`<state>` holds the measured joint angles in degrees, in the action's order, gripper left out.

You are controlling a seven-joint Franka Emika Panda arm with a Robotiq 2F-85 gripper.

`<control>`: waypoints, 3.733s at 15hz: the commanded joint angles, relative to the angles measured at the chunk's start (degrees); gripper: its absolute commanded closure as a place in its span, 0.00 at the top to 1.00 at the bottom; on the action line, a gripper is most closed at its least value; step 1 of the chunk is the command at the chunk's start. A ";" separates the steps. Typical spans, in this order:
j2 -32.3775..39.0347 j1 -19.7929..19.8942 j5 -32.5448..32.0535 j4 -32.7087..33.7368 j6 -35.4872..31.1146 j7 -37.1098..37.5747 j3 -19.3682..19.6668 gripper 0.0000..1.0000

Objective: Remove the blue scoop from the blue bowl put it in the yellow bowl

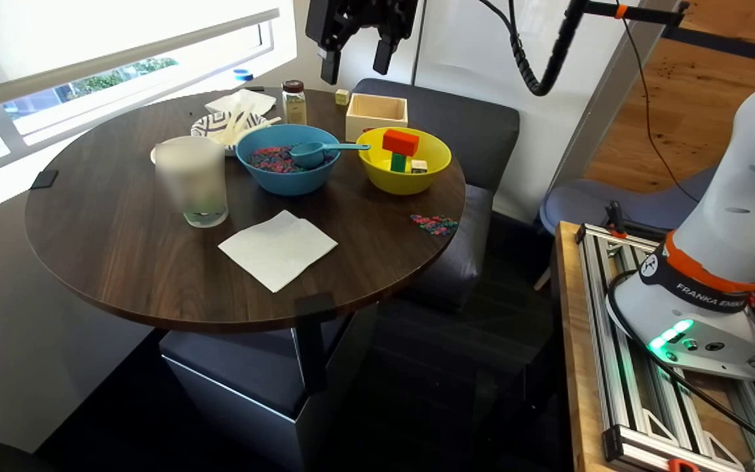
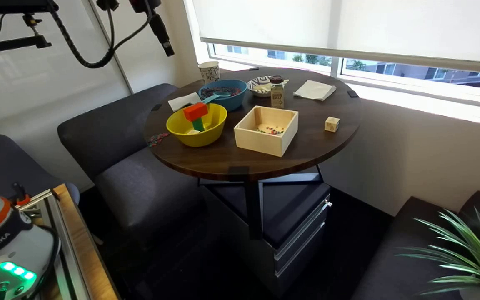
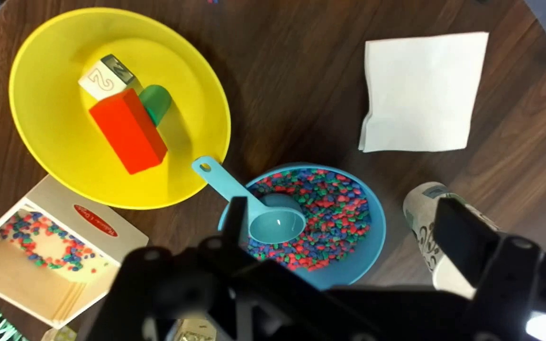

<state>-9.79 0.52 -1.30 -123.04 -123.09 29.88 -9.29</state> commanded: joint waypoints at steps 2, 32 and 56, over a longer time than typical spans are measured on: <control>4.72 -0.28 -0.60 5.84 9.51 -16.31 4.82 1.00; 16.21 0.02 6.11 5.23 2.28 -47.60 8.30 1.00; 22.11 1.32 1.02 9.07 -0.31 -49.01 8.25 0.09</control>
<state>12.13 1.66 -1.01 -114.25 -124.75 -18.16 -0.54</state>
